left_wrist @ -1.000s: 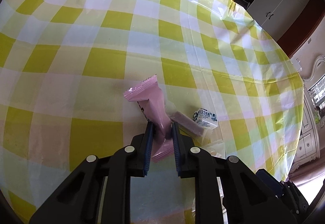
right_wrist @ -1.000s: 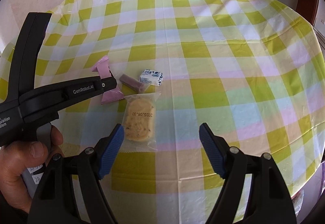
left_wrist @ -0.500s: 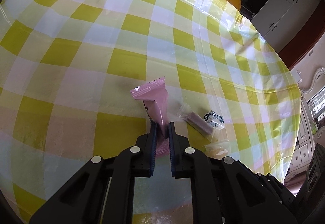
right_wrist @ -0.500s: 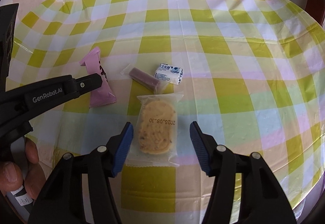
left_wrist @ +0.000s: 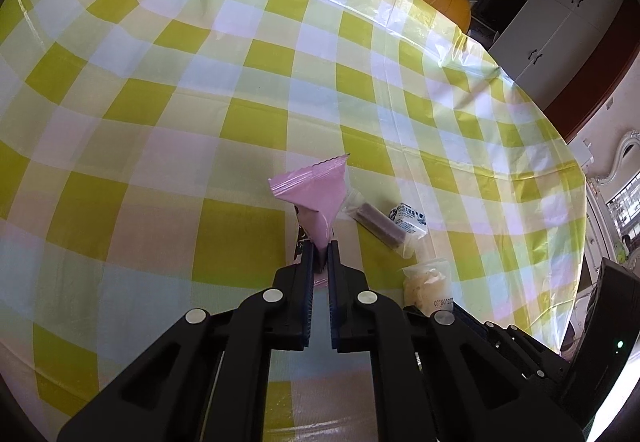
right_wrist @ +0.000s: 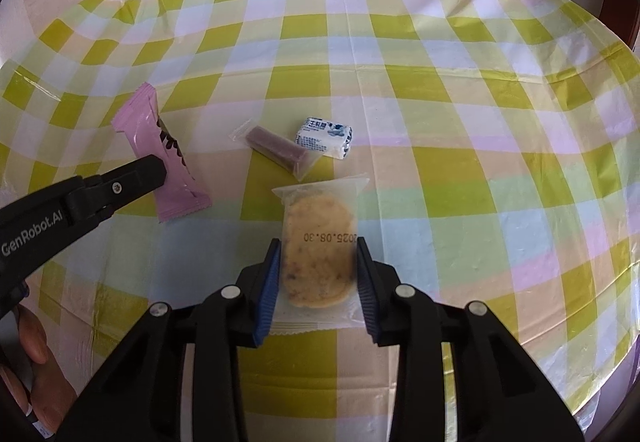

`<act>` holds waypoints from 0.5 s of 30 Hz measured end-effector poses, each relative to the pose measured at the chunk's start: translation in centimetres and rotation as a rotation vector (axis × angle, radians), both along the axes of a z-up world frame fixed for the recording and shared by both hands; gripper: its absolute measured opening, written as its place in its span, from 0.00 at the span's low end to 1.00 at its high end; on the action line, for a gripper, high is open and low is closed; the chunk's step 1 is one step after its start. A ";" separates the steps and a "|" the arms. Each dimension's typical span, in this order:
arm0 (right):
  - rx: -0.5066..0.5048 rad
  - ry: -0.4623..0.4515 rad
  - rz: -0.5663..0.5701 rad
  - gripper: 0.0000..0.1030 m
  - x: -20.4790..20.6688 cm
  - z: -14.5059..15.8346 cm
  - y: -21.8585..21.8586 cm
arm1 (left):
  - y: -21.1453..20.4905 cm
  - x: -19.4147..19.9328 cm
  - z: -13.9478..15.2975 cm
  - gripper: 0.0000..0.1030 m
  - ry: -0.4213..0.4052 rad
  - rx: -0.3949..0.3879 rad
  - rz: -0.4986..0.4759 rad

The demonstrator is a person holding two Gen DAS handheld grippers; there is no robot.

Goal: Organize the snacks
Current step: 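Carry pink wrapper and cookie bag to the white box and open both grippers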

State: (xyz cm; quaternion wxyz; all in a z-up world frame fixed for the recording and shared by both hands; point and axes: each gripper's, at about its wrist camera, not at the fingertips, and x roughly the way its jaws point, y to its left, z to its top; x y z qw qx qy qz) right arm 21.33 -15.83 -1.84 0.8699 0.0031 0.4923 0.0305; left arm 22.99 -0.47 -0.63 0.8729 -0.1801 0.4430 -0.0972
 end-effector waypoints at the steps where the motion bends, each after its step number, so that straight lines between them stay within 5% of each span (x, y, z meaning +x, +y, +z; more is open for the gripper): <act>1: 0.000 -0.001 -0.009 0.35 -0.2 0.1 -0.4 | -0.1 -0.2 0.1 0.05 -0.001 -0.001 -0.003; 15: -0.044 -0.019 -0.158 0.35 -4.2 2.1 -7.8 | -7.3 -2.9 2.3 0.05 -0.042 -0.030 -0.185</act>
